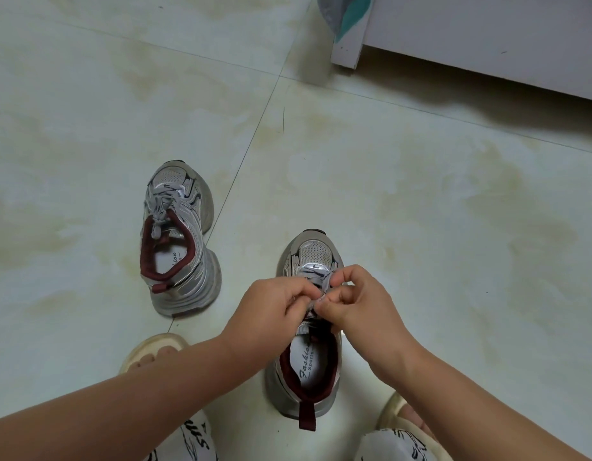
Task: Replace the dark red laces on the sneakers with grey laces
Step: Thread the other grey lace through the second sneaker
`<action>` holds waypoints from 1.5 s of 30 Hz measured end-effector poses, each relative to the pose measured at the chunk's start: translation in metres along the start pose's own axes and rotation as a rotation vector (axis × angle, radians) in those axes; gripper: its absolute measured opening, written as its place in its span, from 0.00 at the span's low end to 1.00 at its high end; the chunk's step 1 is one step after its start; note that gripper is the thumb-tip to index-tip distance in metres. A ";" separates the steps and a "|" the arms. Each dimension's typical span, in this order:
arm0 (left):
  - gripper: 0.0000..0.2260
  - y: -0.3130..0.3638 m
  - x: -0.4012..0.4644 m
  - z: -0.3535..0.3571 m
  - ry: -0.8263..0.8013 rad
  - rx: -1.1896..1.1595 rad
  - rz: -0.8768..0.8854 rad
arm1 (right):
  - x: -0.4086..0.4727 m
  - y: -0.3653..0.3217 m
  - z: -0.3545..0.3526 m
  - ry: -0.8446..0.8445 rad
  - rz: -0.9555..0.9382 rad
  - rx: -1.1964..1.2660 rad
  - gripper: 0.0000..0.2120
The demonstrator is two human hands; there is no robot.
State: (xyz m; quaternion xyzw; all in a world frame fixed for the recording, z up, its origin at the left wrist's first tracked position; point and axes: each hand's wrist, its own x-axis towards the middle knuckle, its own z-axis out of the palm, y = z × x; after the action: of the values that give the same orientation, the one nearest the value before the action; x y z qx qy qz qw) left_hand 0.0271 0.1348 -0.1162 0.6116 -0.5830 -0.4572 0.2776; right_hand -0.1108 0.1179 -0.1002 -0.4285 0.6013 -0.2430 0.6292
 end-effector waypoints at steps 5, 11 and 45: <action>0.11 -0.002 0.001 -0.004 -0.026 -0.056 0.006 | 0.001 0.000 -0.003 -0.040 0.009 0.025 0.13; 0.10 0.002 0.007 0.002 0.096 -0.256 -0.315 | 0.001 0.003 0.000 -0.026 -0.164 -0.252 0.13; 0.09 -0.002 0.001 -0.011 -0.148 -0.356 -0.409 | 0.005 0.019 -0.004 0.161 -0.738 -0.912 0.10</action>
State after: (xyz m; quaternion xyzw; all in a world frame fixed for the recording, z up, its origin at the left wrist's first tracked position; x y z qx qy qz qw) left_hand 0.0381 0.1322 -0.1131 0.6231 -0.3766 -0.6424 0.2393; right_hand -0.1178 0.1229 -0.1183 -0.8167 0.5021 -0.1944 0.2077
